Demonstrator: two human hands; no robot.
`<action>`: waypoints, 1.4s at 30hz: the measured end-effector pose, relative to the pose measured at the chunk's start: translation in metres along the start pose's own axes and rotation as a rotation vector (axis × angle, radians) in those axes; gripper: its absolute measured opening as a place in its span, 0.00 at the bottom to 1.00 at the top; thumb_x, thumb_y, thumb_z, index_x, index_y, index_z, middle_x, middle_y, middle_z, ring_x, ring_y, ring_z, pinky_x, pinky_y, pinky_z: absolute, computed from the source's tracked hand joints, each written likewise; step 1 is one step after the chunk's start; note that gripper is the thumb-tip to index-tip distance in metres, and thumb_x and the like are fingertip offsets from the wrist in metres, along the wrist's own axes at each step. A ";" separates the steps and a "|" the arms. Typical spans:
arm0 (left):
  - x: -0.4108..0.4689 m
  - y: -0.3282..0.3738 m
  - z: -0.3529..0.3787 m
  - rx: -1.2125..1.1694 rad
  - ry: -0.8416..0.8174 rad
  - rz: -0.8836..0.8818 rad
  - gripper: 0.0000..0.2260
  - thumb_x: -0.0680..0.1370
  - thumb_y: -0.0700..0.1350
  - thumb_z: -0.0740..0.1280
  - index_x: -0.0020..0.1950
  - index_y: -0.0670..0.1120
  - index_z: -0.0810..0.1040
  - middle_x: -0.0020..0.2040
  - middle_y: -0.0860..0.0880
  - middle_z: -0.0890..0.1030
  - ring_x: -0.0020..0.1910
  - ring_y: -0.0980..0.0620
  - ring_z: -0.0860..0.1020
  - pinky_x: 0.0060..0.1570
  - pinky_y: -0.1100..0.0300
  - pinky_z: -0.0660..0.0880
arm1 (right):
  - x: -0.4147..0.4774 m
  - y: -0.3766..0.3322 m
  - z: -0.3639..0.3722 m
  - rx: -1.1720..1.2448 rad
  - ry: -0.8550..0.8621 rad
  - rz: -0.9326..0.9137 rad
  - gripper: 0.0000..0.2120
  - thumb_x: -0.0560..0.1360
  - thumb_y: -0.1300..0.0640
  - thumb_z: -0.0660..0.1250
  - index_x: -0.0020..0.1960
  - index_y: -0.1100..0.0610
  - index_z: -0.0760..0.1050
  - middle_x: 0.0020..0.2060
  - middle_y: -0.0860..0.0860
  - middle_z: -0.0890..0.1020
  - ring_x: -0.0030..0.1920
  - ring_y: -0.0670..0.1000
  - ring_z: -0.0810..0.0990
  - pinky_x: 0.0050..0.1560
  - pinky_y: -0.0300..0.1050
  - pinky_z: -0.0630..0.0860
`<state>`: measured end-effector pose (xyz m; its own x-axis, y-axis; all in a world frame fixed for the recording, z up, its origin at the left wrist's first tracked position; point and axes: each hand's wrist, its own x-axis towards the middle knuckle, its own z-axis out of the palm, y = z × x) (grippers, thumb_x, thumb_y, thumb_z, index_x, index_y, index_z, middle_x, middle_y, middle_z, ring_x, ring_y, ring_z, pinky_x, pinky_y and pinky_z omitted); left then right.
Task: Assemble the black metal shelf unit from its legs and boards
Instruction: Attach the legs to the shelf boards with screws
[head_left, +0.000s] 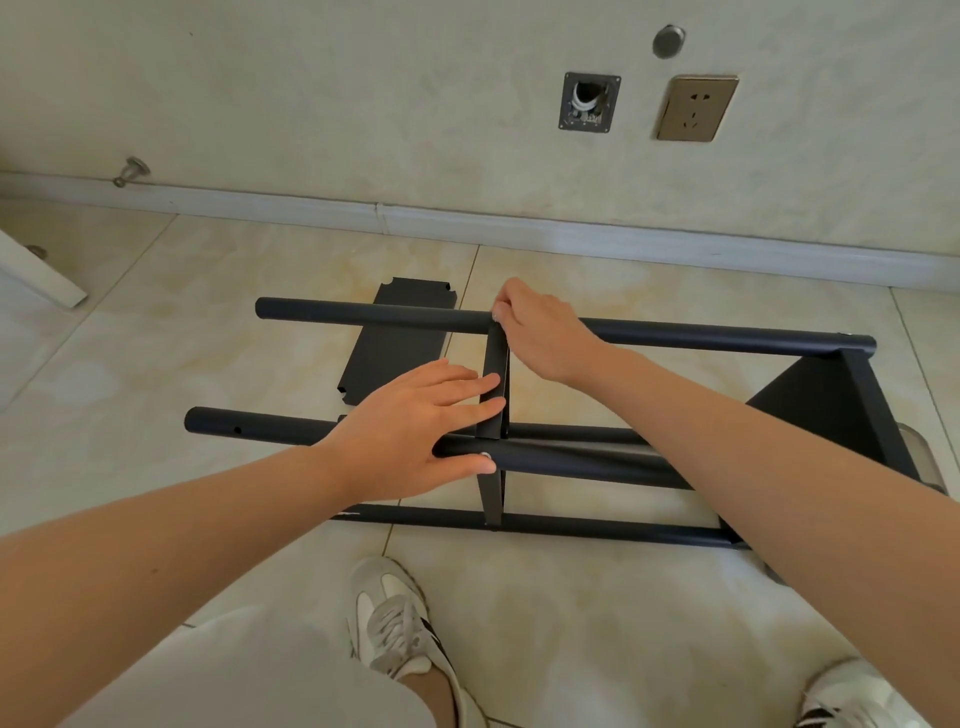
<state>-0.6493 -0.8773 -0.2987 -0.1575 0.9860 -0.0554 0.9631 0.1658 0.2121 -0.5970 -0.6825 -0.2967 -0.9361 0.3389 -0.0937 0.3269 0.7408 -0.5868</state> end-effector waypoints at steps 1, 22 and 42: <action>0.000 -0.001 0.001 -0.009 0.043 0.006 0.27 0.78 0.62 0.65 0.72 0.49 0.75 0.73 0.50 0.74 0.73 0.48 0.70 0.75 0.53 0.59 | 0.001 -0.001 -0.001 0.041 -0.011 0.028 0.09 0.85 0.56 0.49 0.56 0.56 0.67 0.44 0.51 0.78 0.45 0.52 0.76 0.56 0.53 0.71; -0.015 -0.012 0.025 -0.016 0.114 0.186 0.31 0.79 0.64 0.63 0.76 0.48 0.69 0.78 0.49 0.65 0.80 0.48 0.58 0.77 0.45 0.60 | -0.021 -0.012 -0.005 0.296 -0.075 0.074 0.11 0.85 0.55 0.51 0.57 0.56 0.72 0.54 0.52 0.80 0.50 0.48 0.76 0.60 0.46 0.69; -0.016 -0.012 0.030 -0.115 0.098 0.160 0.30 0.78 0.62 0.65 0.77 0.50 0.66 0.79 0.49 0.65 0.81 0.48 0.56 0.75 0.43 0.63 | -0.062 0.062 0.010 0.624 -0.394 0.240 0.06 0.73 0.57 0.74 0.49 0.55 0.82 0.38 0.49 0.86 0.40 0.44 0.83 0.45 0.36 0.81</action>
<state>-0.6514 -0.8960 -0.3291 -0.0306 0.9961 0.0822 0.9472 0.0026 0.3208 -0.5195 -0.6635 -0.3352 -0.8643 0.1310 -0.4857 0.5022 0.1694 -0.8480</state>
